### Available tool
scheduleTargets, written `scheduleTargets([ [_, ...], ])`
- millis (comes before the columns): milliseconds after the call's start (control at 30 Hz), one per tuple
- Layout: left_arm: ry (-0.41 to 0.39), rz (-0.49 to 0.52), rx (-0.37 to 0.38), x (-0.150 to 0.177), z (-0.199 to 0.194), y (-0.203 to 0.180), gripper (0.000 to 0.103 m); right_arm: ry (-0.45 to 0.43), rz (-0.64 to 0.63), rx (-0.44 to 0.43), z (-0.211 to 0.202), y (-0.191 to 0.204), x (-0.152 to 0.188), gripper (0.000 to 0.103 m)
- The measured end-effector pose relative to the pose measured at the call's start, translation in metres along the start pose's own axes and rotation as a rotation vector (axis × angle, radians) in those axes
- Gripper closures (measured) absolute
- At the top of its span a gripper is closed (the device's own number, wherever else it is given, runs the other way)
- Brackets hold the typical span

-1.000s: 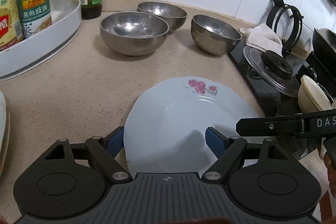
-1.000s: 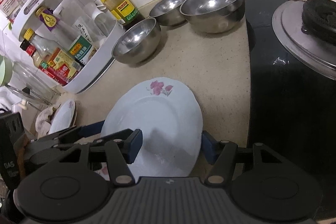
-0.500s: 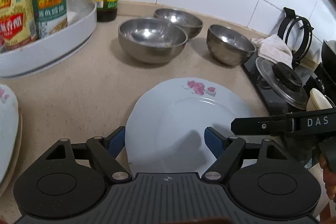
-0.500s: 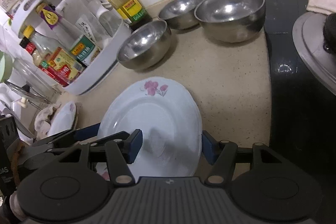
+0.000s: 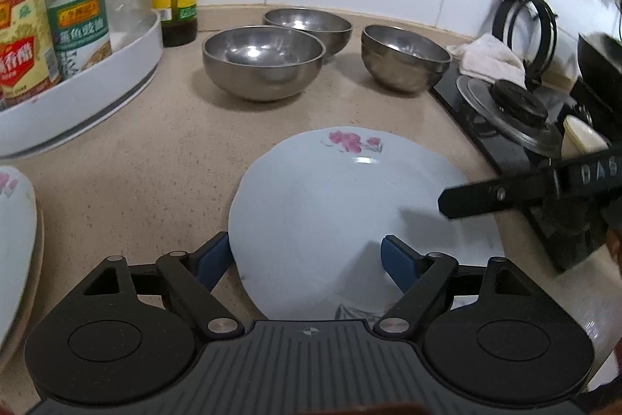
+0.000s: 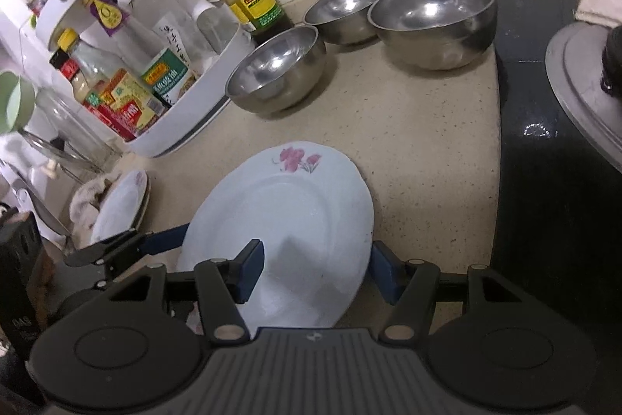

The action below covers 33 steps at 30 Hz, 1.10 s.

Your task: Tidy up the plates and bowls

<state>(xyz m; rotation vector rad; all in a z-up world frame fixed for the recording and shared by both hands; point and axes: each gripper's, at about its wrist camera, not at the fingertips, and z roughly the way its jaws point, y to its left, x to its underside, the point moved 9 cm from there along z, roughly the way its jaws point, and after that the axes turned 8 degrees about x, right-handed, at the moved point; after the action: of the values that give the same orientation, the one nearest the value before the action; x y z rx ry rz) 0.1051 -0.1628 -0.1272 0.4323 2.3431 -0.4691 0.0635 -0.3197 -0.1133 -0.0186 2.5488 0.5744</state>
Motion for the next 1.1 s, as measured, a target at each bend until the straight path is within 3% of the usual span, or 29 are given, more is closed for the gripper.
scheduleTargets([
  [100,0.000,-0.010,-0.024,-0.001,0.002,-0.003,0.014,-0.013,-0.023,0.022,-0.001,0.003,0.004,0.045],
  [233,-0.033,-0.106,-0.015,-0.015,0.001,0.007,0.014,-0.019,0.003,0.048,0.003,0.008,0.000,0.044],
  [400,-0.079,-0.051,-0.031,-0.030,-0.006,0.003,0.014,-0.006,0.064,0.013,0.007,0.005,-0.005,0.045],
  [633,-0.058,-0.106,-0.037,-0.026,-0.003,0.012,0.015,-0.041,0.091,-0.001,0.003,0.008,-0.021,0.045],
  [1100,-0.142,-0.145,-0.092,-0.046,-0.031,0.034,0.015,-0.025,0.070,-0.054,0.012,0.036,-0.036,0.045],
])
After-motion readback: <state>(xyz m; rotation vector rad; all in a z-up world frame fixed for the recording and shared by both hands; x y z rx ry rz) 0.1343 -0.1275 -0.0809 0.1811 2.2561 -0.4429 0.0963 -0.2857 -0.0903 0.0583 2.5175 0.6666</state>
